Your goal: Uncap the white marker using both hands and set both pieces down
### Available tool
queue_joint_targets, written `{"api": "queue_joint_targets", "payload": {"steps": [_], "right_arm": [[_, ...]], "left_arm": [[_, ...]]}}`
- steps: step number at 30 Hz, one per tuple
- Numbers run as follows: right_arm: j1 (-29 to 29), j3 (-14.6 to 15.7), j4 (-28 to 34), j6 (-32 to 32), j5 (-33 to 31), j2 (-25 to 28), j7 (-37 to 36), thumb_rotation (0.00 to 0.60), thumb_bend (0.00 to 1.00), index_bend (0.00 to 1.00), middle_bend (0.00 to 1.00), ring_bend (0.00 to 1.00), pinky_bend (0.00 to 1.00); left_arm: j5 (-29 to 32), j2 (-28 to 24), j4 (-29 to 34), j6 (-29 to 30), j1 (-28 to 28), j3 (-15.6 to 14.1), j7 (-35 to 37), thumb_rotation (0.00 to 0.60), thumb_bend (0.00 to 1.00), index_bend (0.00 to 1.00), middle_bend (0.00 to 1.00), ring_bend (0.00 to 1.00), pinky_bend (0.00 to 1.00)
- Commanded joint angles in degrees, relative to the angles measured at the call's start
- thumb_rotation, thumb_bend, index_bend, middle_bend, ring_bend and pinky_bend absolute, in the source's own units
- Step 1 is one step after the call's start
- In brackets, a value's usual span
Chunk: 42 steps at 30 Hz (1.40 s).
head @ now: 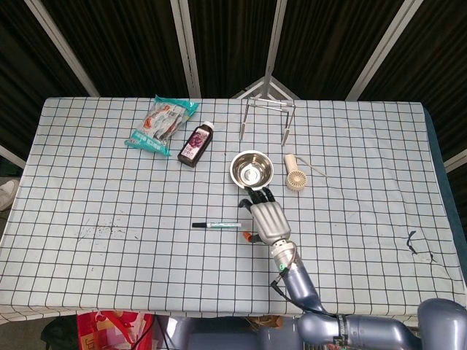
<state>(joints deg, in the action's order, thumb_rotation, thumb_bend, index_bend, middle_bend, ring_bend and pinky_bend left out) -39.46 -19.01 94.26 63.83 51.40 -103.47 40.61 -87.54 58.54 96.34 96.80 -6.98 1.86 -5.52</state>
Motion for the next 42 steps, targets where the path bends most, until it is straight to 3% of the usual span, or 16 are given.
{"api": "queue_joint_targets", "payload": {"steps": [1, 16, 27, 42], "right_arm": [[-2.52, -0.65, -4.15, -1.28, -1.68, -3.88, 0.16, 0.600, 0.23, 0.37, 0.10, 0.15, 0.07], [-6.73, -0.39, -15.82, -1.08, -3.27, -13.24, -1.73, 0.600, 0.24, 0.48, 0.10, 0.15, 0.07], [-6.88, -0.28, -18.36, -0.88, -3.82, -13.49, -2.30, 0.600, 0.34, 0.51, 0.10, 0.15, 0.07], [-7.45, -0.01, -20.48, -2.62, -5.04, -13.63, -2.91, 0.600, 0.35, 0.53, 0.10, 0.15, 0.07]], "left_arm": [[0.86, 0.24, -0.46, -0.56, 0.23, 0.31, 0.37, 0.600, 0.41, 0.00, 0.00, 0.00, 0.09], [3.57, 0.61, -3.91, -1.54, 0.27, 1.11, 3.91, 0.600, 0.41, 0.00, 0.00, 0.00, 0.09], [4.73, 1.01, -4.92, -2.29, 0.39, 1.30, 4.21, 0.600, 0.41, 0.00, 0.00, 0.00, 0.09], [4.78, 1.42, -3.60, -3.11, 1.05, 1.18, 1.13, 0.600, 0.41, 0.00, 0.00, 0.00, 0.09]]}}
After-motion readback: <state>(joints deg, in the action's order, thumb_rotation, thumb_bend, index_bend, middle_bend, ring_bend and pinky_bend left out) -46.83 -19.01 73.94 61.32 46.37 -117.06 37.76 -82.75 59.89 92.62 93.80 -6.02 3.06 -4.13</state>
